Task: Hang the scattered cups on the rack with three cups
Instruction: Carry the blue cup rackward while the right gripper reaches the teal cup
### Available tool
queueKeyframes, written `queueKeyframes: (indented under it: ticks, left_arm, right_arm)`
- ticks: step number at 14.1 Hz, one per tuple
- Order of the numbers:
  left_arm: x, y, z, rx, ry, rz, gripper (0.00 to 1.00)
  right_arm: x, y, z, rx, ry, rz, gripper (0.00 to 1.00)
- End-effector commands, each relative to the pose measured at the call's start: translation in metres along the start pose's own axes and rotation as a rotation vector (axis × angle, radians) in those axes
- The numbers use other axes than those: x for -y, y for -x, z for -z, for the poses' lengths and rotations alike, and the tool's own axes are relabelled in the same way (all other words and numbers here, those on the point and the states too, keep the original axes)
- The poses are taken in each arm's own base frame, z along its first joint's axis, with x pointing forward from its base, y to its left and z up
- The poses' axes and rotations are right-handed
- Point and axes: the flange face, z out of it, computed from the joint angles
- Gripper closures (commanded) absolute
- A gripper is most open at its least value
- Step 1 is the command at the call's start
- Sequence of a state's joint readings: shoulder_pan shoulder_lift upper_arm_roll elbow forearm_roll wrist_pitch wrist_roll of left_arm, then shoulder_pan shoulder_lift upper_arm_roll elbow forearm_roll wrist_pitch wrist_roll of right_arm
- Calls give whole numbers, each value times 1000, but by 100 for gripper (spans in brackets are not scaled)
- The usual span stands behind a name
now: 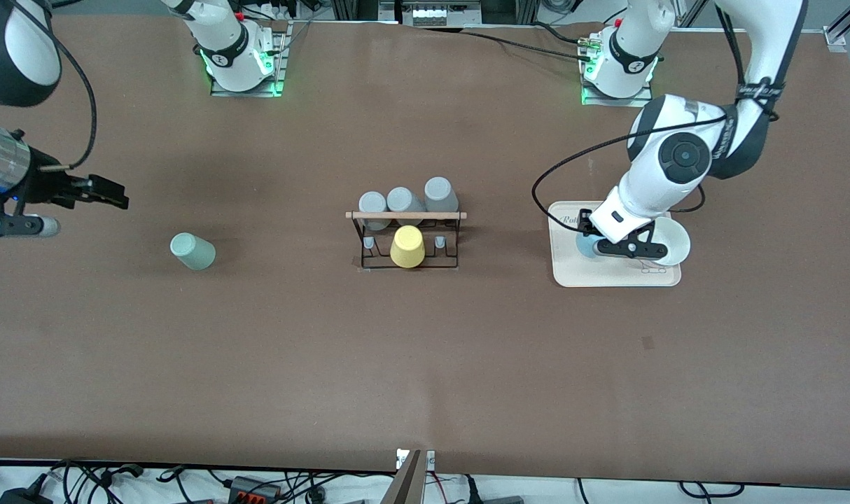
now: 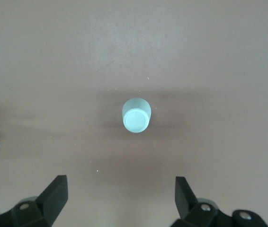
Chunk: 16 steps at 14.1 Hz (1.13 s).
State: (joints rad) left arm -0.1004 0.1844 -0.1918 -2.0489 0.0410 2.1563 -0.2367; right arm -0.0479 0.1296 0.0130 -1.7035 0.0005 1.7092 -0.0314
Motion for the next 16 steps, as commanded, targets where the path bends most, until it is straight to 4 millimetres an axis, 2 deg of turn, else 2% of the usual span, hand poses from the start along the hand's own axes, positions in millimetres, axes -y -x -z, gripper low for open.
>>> queueKeyframes:
  ticks: [1, 4, 5, 6, 8, 11, 13, 16]
  left_arm:
    - [-52, -15, 54, -16, 0, -50, 80]
    - [-127, -22, 82, -75, 53, 35, 81]
    - [-150, -33, 89, -91, 80, 81, 81]
    - [-164, -43, 97, -103, 104, 118, 81]
    - [-197, -57, 94, -99, 141, 207, 81]
    - [-253, -47, 72, -65, 156, 311, 81]
    - [-268, -44, 64, -54, 163, 365, 81]
    - [-284, -35, 65, -58, 172, 377, 81]
  right_arm:
    - [3, -14, -25, 22, 14, 2, 0]
    - [7, -25, -49, 36, 22, 13, 0]
    - [8, -29, -58, 44, 41, 22, 0]
    - [10, -33, -66, 50, 61, 33, 0]
    - [13, -37, -80, 68, 77, 43, 0]
    - [11, -44, -107, 78, 75, 44, 0]
    - [8, -47, -130, 78, 72, 42, 0]
    - [5, -49, -162, 105, 69, 41, 0]
